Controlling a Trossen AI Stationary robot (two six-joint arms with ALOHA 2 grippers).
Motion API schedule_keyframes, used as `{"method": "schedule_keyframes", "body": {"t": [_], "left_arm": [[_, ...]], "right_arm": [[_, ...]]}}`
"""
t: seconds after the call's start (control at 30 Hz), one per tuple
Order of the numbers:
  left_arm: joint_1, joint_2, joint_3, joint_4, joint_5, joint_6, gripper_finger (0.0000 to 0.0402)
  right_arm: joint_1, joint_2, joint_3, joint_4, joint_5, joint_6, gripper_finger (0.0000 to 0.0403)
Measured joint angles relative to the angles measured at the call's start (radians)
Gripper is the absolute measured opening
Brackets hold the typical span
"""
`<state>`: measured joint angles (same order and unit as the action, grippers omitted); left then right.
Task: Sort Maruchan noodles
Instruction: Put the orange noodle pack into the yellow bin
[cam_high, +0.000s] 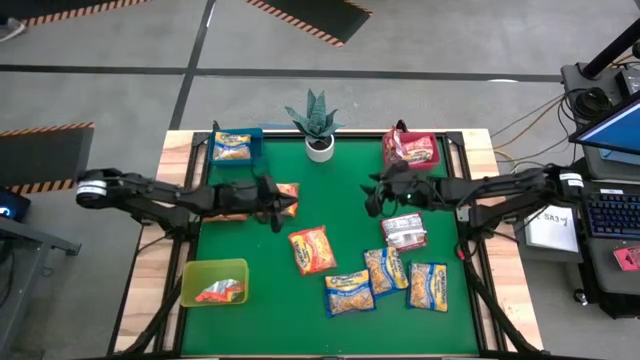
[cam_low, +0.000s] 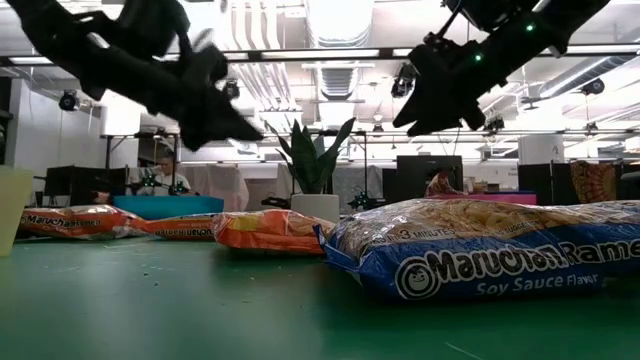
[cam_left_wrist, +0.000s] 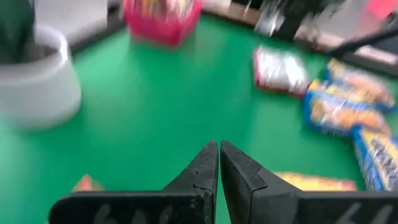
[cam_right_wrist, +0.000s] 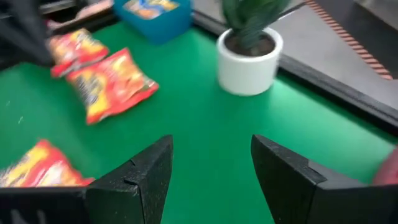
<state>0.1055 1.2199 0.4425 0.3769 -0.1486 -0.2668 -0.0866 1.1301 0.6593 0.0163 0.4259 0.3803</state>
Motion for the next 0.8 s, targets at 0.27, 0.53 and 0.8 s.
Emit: {"method": "schedule_keyframes", "body": {"t": [0.27, 0.53, 0.8], "left_arm": [[0.001, 0.124, 0.284, -0.812, -0.203, -0.178, 0.0000], [0.002, 0.314, 0.433, -0.986, -0.243, -0.064, 0.0000], [0.001, 0.434, 0.442, -0.907, -0.245, -0.048, 0.0000]], "right_arm": [[0.041, 0.060, -0.001, 0.038, 0.001, 0.002, 0.0205], [0.041, 0.076, -0.001, 0.056, 0.003, -0.011, 0.0205], [0.043, 0.076, -0.001, 0.056, 0.002, -0.018, 0.0205]]}}
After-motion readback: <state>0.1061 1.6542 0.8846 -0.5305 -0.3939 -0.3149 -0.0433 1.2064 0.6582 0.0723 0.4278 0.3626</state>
